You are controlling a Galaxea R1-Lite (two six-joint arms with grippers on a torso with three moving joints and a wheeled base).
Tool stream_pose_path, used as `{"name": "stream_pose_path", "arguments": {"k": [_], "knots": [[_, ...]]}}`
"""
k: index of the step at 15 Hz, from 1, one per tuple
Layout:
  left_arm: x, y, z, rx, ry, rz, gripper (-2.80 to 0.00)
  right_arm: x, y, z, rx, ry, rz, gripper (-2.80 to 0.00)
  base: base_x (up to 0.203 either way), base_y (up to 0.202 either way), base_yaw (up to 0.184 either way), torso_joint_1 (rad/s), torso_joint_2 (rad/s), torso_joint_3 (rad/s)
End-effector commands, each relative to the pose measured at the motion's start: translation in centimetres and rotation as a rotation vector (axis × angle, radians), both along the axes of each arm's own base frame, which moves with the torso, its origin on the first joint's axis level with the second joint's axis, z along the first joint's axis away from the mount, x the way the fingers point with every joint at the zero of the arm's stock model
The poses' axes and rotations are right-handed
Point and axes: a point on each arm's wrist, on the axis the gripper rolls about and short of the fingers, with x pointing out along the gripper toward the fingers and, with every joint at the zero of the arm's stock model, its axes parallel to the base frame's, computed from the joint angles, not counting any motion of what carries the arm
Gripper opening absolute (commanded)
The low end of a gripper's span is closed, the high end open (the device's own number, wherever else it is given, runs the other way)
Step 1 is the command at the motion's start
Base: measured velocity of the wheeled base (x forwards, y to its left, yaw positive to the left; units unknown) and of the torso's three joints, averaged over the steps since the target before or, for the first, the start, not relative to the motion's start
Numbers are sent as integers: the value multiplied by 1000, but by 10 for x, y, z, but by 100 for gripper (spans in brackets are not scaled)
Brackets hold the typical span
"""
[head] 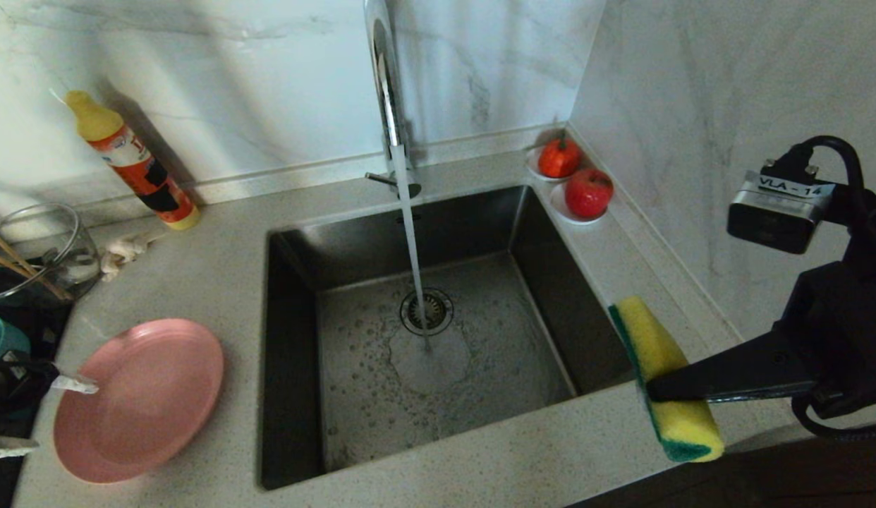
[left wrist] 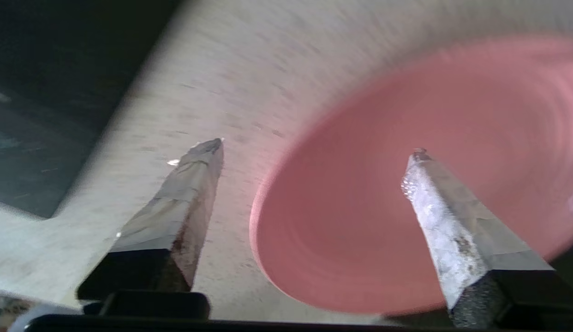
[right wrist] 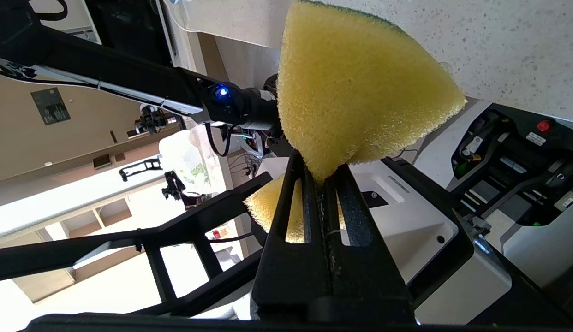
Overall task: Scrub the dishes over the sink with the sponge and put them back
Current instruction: Wash the plate
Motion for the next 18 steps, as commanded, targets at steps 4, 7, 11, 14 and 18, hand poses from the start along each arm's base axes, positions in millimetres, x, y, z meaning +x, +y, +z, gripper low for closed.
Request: {"name": "stream_pose_path", "arguments": {"k": [4,7,11,14,18], "knots": [[10,-5,-7,-17,7,-72,0,4,-1,-5,-11,23,-12,-280,0,0,0,0,0,0],[17,-5,-9,-6,12,-94,0,6,-2,-6,-15,13,-11,-280,0,0,0,0,0,0],[21,-2,-10,3,12,-94,0,7,-2,-9,-24,18,-13,-280,0,0,0,0,0,0],[29,1,-11,44,42,-85,0,8,-3,-11,-28,22,-20,-280,0,0,0,0,0,0],[36,0,-2,88,23,-109,0,8,-4,-11,-25,15,-23,-280,0,0,0,0,0,0]]}}
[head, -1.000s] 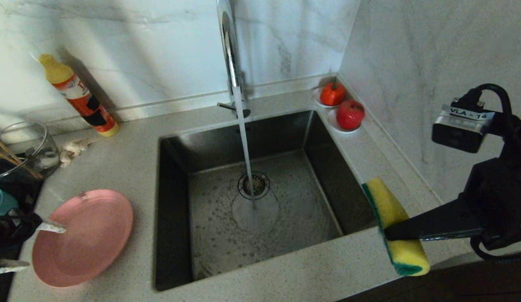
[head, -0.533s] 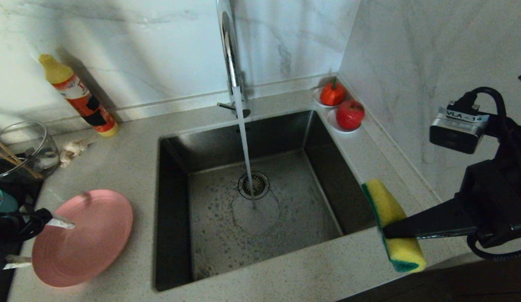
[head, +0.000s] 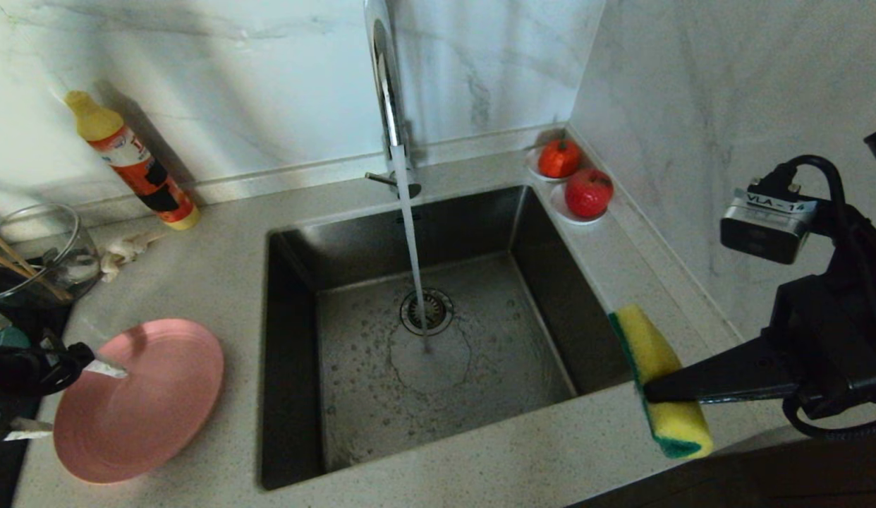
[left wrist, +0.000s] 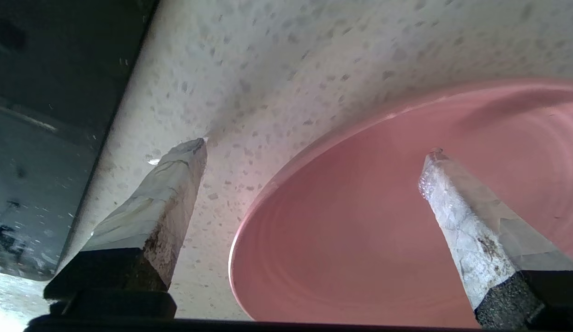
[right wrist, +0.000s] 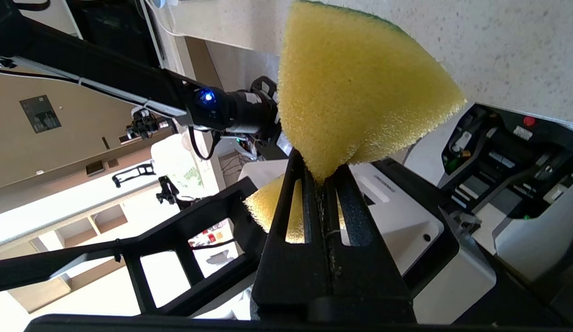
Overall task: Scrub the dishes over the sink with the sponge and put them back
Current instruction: Wash the plate
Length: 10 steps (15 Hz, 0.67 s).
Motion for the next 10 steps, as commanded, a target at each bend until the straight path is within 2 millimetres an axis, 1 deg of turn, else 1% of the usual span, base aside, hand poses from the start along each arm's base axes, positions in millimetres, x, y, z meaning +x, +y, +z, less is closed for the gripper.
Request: {"name": "stream_pose_path", "arguments": {"k": [1,5,10], "knots": [[4,-1,2,26,9,-4,0,0,-1,-1,1,8,-2,-280,0,0,0,0,0,0],[9,-5,-2,110,60,-30,0,1,-2,-5,-2,12,-11,-280,0,0,0,0,0,0],[14,-5,-9,104,81,-41,0,1,-3,-5,-3,11,-15,-280,0,0,0,0,0,0]]}}
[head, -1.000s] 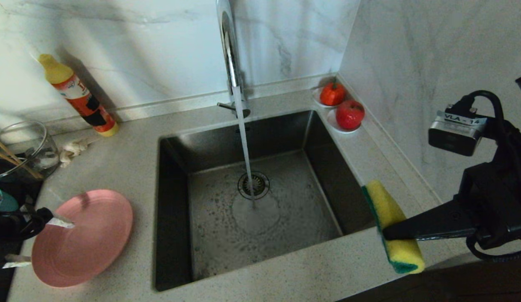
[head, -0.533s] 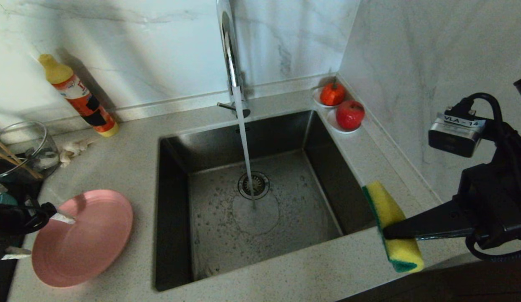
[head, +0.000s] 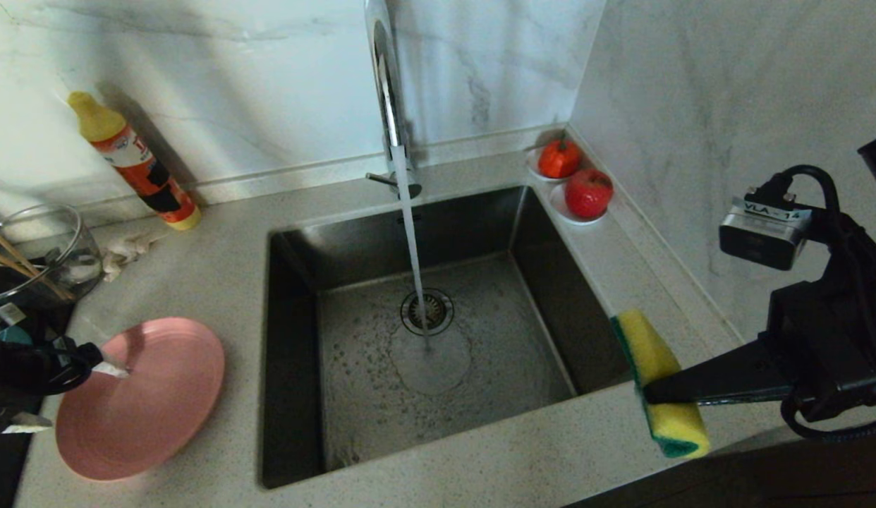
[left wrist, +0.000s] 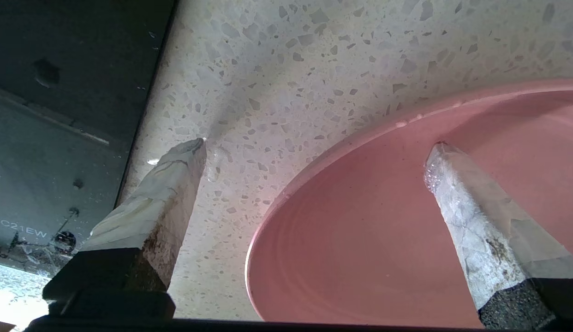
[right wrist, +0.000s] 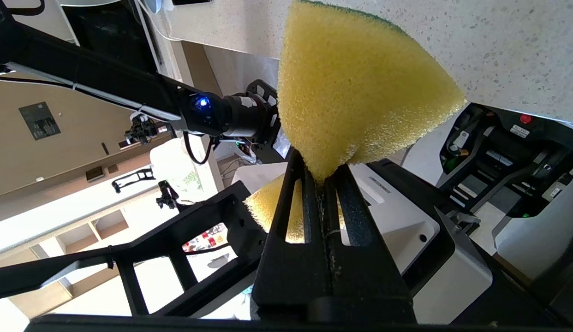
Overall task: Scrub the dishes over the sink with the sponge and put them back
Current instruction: Wash the plate
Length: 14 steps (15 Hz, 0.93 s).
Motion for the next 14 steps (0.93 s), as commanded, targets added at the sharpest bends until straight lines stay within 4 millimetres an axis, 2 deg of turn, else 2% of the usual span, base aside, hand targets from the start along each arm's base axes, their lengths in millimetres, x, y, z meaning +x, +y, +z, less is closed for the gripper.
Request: {"name": "stream_pose_path", "arguments": {"k": [1,10,14], "knots": [[2,0,-6,-14,19,-1,0,-1,-1,0,3,3,2,-280,0,0,0,0,0,0],[5,2,-10,-29,25,8,0,0,0,1,6,3,5,-280,0,0,0,0,0,0],[6,3,-5,-41,2,27,0,-1,0,2,9,-1,6,-280,0,0,0,0,0,0]]}}
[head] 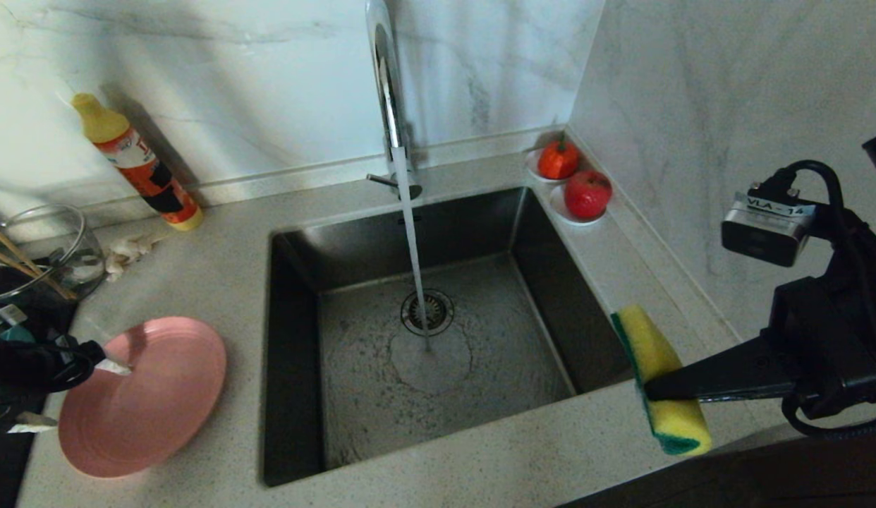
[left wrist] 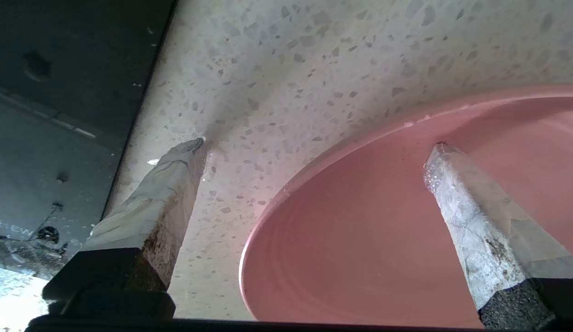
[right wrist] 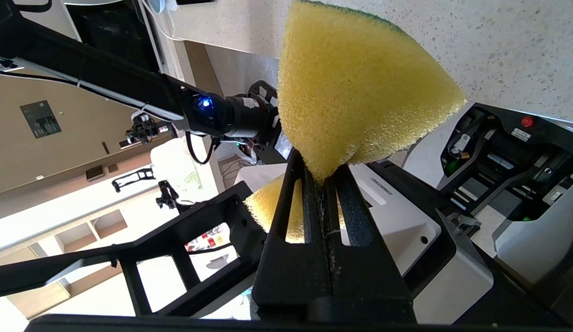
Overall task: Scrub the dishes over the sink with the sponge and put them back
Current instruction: Wash the plate
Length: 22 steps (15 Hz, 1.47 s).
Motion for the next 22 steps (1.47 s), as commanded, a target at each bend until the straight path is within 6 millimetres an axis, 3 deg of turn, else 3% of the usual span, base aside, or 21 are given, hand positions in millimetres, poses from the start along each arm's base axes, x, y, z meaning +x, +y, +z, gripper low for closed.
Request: {"name": "stream_pose_path", "arguments": {"k": [1,12,13,22], "knots": [[1,0,1,-25,-16,-4,0,-1,0,0,2,7,2,-280,0,0,0,0,0,0],[-1,-2,4,-83,-44,-5,0,-1,0,-1,0,9,2,-280,0,0,0,0,0,0],[0,-2,4,-84,-44,-3,-280,-2,-1,-1,1,8,2,-280,0,0,0,0,0,0],[0,-2,9,-74,-59,0,-280,-2,-1,1,5,2,3,-280,0,0,0,0,0,0]]}}
